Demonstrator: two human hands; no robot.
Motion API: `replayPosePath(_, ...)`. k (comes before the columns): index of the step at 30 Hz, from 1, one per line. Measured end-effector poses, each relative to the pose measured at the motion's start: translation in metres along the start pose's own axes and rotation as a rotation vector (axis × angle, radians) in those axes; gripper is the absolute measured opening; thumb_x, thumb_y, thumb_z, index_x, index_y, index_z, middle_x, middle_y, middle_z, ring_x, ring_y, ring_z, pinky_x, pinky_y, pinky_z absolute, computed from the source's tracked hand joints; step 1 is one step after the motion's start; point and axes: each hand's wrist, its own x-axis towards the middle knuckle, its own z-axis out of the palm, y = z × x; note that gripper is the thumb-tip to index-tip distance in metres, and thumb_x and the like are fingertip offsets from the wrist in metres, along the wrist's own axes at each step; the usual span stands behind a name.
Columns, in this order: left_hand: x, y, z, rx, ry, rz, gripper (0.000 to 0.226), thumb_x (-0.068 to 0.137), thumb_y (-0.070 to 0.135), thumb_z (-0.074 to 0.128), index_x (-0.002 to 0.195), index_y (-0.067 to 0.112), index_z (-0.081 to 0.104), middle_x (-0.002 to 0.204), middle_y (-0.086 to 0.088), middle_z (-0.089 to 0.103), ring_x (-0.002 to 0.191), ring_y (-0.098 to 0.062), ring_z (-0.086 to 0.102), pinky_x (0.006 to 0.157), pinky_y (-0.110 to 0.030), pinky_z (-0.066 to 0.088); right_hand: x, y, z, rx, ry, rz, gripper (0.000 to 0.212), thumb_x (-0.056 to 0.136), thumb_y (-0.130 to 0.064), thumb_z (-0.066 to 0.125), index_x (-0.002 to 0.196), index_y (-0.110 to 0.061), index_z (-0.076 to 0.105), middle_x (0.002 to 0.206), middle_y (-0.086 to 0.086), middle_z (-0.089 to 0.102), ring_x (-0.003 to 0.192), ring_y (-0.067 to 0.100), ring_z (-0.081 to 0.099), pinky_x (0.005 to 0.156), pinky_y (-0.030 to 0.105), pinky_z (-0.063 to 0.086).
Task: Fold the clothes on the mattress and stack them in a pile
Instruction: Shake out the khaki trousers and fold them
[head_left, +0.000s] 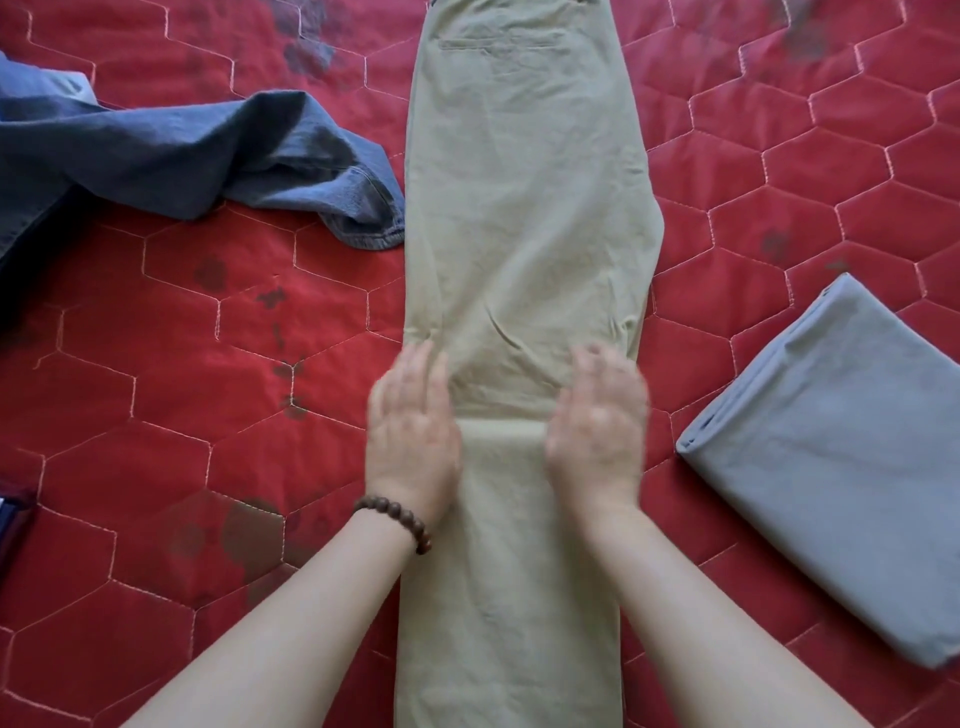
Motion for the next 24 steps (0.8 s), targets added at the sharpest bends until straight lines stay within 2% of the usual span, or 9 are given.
replayPosePath(1,0.000,0.004,0.004,0.026,-0.056,0.100,0.060,0.083,0.004,0.058,0.140,0.000,0.043,0.148,-0.019,0.039,0.140,-0.034,0.033,0.115,-0.049,0.027,-0.001,-0.013,0.008,0.024,-0.045,-0.156,0.047,0.080,-0.004,0.047,0.125,0.004,0.058,0.129,0.025,0.056,0.122,0.041,0.053,0.106,0.051,0.038)
replayPosePath(3,0.001,0.006,0.014,0.077,-0.181,0.135,0.056,0.096,0.014,0.041,0.148,0.001,0.026,0.156,-0.018,0.023,0.146,-0.031,0.017,0.120,-0.044,0.011,-0.002,-0.029,0.025,0.035,-0.261,-0.330,0.050,0.087,-0.010,0.046,0.136,0.002,0.049,0.144,0.021,0.045,0.135,0.036,0.041,0.112,0.054,0.027)
replayPosePath(5,0.002,0.001,0.020,0.109,-0.222,0.098,0.058,0.098,0.029,0.020,0.150,0.005,0.018,0.158,-0.015,0.016,0.148,-0.028,0.011,0.121,-0.041,0.005,-0.001,-0.021,0.038,-0.049,-0.445,-0.339,0.059,0.097,-0.031,0.037,0.150,-0.007,0.025,0.159,0.009,0.015,0.148,0.023,0.013,0.120,0.048,0.004)
replayPosePath(7,0.001,-0.003,0.025,0.123,-0.224,0.101,0.063,0.096,0.040,0.020,0.151,0.010,0.017,0.159,-0.012,0.014,0.148,-0.027,0.010,0.121,-0.043,0.007,0.006,0.005,0.042,-0.153,-0.456,-0.210,0.066,0.097,-0.048,0.021,0.153,-0.015,0.007,0.159,0.000,-0.006,0.148,0.014,-0.005,0.119,0.045,-0.009)
replayPosePath(12,-0.001,-0.005,0.031,0.202,-0.255,0.116,0.068,0.093,0.056,0.013,0.154,0.028,-0.002,0.161,-0.011,-0.005,0.148,-0.027,-0.010,0.119,-0.048,-0.002,0.009,0.058,0.019,-0.310,-0.373,0.122,0.063,0.101,-0.043,0.018,0.153,-0.010,0.004,0.162,0.006,-0.001,0.149,0.020,-0.002,0.118,0.052,-0.005)
replayPosePath(15,-0.010,0.001,0.029,0.200,-0.302,0.151,0.067,0.093,0.056,0.006,0.153,0.029,-0.008,0.159,-0.012,-0.015,0.146,-0.029,-0.017,0.118,-0.049,-0.010,-0.013,0.024,0.011,-0.204,-0.306,-0.066,0.057,0.093,-0.018,0.035,0.147,0.003,0.029,0.156,0.020,0.022,0.145,0.034,0.021,0.117,0.055,0.009)
replayPosePath(18,-0.038,0.007,0.027,0.214,-0.352,0.215,0.068,0.092,0.044,-0.003,0.151,0.010,-0.011,0.155,-0.016,-0.022,0.143,-0.029,-0.025,0.116,-0.044,-0.019,-0.070,-0.013,0.008,0.057,-0.384,-0.304,0.054,0.088,-0.013,0.036,0.139,0.003,0.045,0.148,0.018,0.039,0.137,0.033,0.039,0.115,0.049,0.026)
replayPosePath(21,-0.069,0.005,0.019,0.187,-0.426,0.240,0.072,0.092,0.047,-0.003,0.147,0.003,-0.016,0.156,-0.017,-0.021,0.143,-0.028,-0.026,0.116,-0.042,-0.019,-0.114,0.004,-0.004,-0.074,-0.417,-0.135,0.054,0.095,-0.027,0.036,0.142,-0.002,0.043,0.152,0.011,0.035,0.141,0.025,0.032,0.115,0.048,0.022)
replayPosePath(24,-0.096,0.000,0.010,0.177,-0.420,0.271,0.076,0.093,0.050,0.012,0.150,0.002,0.001,0.158,-0.020,-0.004,0.146,-0.032,-0.010,0.120,-0.046,-0.004,-0.132,0.028,-0.019,-0.206,-0.386,0.117,0.061,0.095,-0.035,0.027,0.145,0.000,0.036,0.154,0.014,0.029,0.144,0.025,0.025,0.117,0.053,0.017)
